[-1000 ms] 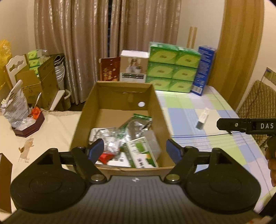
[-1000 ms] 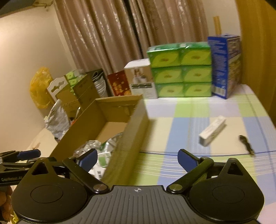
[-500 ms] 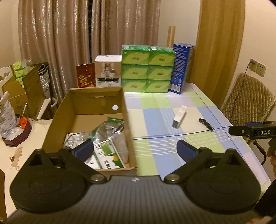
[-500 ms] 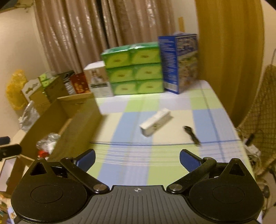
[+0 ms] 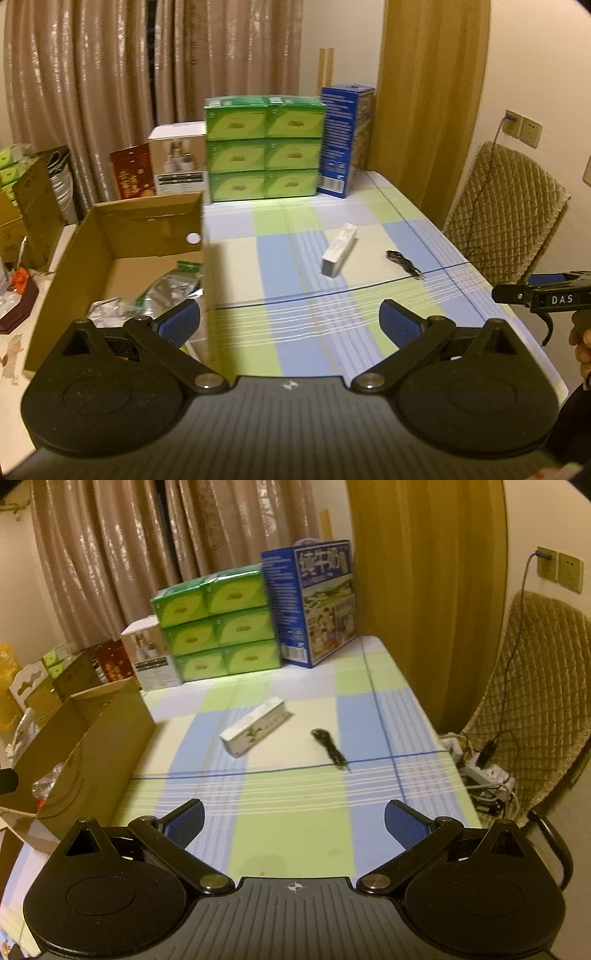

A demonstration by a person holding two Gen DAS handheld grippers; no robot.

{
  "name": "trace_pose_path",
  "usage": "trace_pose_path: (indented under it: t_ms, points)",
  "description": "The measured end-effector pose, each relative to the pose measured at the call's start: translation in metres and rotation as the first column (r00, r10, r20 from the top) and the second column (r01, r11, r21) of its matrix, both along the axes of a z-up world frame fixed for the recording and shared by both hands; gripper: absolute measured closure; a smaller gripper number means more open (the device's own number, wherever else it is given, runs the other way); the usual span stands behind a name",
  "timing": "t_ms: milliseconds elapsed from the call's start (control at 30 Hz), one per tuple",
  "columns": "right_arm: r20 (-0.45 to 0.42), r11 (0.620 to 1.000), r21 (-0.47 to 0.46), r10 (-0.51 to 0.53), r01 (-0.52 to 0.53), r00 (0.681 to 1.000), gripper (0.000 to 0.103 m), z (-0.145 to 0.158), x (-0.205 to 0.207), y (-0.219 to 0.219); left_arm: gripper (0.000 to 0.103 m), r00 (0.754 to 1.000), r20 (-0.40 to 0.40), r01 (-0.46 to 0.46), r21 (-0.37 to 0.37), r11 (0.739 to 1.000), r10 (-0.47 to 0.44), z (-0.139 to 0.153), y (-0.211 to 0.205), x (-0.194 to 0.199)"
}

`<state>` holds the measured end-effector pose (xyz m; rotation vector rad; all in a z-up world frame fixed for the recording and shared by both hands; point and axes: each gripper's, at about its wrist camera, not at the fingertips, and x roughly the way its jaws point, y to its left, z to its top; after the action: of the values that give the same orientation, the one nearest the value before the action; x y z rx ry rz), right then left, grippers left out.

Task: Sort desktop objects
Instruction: 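Move both open tools back toward the white tube box and black cable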

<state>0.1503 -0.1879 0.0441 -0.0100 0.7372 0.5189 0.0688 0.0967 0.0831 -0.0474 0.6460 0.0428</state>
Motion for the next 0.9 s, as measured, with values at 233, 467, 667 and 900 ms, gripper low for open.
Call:
trace_pose_path:
  t_ms: [233, 467, 667, 900]
  points:
    - [0.016, 1.000, 0.007, -0.022, 0.022, 1.000, 0.002, -0.011, 0.020, -0.009, 0.002, 0.999, -0.008, 0.052, 0.010, 0.999, -0.052, -0.013, -0.029, 0.032]
    - [0.035, 1.000, -0.005, -0.027, 0.027, 0.999, 0.002, -0.033, 0.049, -0.005, 0.002, 0.997, -0.024, 0.079, 0.019, 0.997, -0.078, -0.040, -0.049, 0.071]
    - [0.093, 0.998, -0.059, -0.004, 0.009, 0.996, 0.002, -0.051, 0.074, 0.005, 0.002, 0.994, -0.034, 0.099, -0.003, 0.995, -0.099, -0.070, -0.055, 0.109]
    - [0.098, 0.994, -0.101, 0.040, -0.030, 0.994, 0.002, -0.072, 0.105, 0.020, 0.002, 0.994, -0.045, 0.100, 0.004, 0.995, -0.100, -0.104, -0.056, 0.148]
